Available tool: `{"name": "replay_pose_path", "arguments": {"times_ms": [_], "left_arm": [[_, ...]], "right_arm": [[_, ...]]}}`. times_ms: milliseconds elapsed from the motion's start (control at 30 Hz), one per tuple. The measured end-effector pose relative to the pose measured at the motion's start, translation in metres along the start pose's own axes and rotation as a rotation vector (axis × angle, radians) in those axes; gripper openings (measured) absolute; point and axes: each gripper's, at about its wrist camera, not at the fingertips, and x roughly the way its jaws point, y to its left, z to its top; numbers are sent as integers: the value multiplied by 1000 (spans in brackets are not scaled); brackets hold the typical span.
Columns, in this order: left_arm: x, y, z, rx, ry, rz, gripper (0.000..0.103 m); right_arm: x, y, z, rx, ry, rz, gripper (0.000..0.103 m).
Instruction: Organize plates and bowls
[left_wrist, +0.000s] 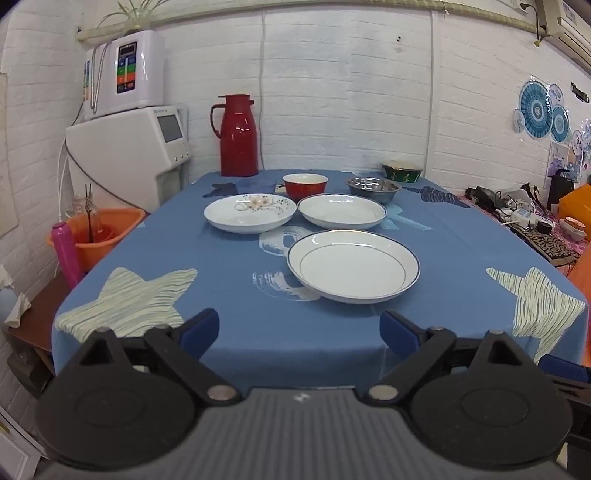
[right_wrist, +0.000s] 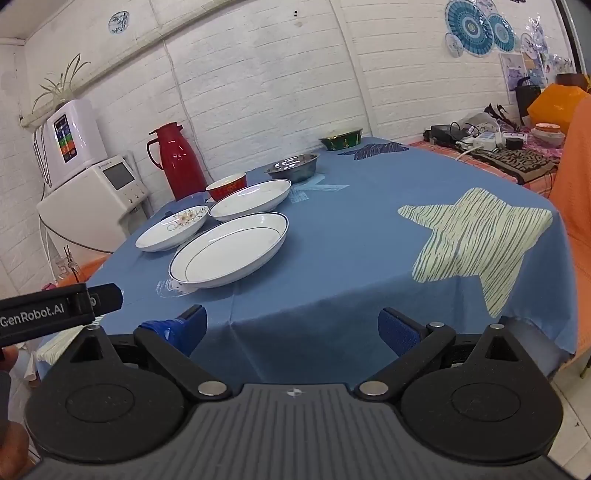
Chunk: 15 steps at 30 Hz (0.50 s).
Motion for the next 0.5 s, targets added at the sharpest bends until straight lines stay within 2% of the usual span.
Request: {"name": "replay_pose_path", "arguments": {"times_ms": [500], "left_arm": [[-3, -2, -2, 11, -9, 1, 93]], "right_arm": [[0, 0, -1, 5, -6, 2, 87]]}}
